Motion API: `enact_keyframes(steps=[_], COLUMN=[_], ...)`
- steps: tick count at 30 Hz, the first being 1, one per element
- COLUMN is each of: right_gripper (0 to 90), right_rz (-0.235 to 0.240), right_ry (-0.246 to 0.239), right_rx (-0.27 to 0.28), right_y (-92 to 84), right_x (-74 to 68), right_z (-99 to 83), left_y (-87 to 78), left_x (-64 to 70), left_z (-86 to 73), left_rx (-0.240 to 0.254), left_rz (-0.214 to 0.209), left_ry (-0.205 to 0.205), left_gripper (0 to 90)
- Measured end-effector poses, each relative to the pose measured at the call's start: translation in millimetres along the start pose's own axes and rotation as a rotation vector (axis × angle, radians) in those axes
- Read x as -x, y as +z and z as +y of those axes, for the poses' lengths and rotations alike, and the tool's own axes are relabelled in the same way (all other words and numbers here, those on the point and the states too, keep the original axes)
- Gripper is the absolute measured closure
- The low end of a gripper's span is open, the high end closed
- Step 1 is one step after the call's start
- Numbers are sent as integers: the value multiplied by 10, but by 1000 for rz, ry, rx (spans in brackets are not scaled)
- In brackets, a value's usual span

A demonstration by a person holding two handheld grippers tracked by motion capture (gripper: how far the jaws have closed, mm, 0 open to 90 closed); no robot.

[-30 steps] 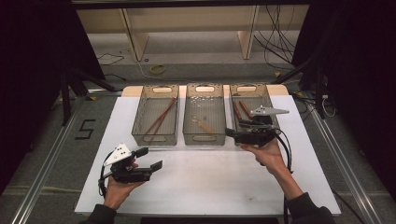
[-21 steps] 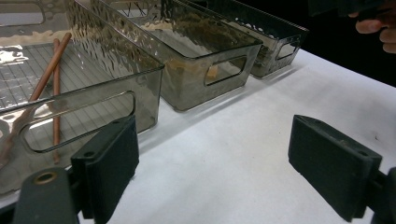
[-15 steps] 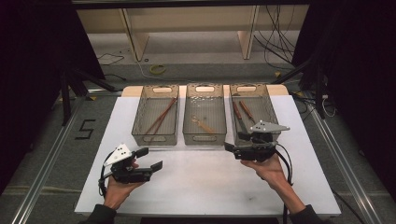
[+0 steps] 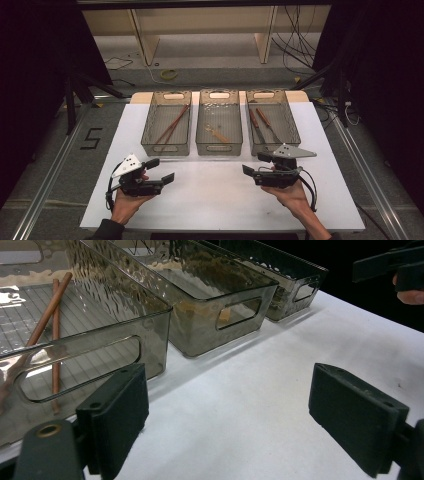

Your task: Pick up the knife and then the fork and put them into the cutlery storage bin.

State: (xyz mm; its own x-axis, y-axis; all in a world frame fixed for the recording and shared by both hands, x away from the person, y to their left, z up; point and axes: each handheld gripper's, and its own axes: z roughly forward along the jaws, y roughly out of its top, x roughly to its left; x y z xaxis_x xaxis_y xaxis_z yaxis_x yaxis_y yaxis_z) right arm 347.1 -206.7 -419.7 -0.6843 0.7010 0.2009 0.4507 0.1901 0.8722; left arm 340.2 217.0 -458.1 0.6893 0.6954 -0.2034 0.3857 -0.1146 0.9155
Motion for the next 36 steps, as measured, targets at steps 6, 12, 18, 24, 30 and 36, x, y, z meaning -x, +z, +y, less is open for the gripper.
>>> enact_keyframes(steps=[6, 12, 18, 24, 30, 36], right_gripper=[242, 240, 242, 242, 242, 243], right_rz=[-2, -13, -16, -18, -22, -21], right_ry=[-18, -12, -8, -15, -10, -11], right_rx=[0, 15, 38, 34, 39, 42], right_y=[-64, -144, -223, -242, -249, -247], right_x=[-40, -24, -10, -16, -8, -11], right_z=[-140, -237, -303, -355, -357, -359], left_y=[-1, 4, 7, 9, 9, 9], left_x=[-2, 2, 2, 4, 3, 4], left_z=[-2, -4, -4, -4, -5, -4], left_rx=[-1, -3, -7, -9, -8, -8], left_rz=[-3, -8, -13, -13, -12, -11], left_ry=[-4, -4, -5, -5, -5, -4], left_gripper=[158, 158, 158, 158, 158, 158])
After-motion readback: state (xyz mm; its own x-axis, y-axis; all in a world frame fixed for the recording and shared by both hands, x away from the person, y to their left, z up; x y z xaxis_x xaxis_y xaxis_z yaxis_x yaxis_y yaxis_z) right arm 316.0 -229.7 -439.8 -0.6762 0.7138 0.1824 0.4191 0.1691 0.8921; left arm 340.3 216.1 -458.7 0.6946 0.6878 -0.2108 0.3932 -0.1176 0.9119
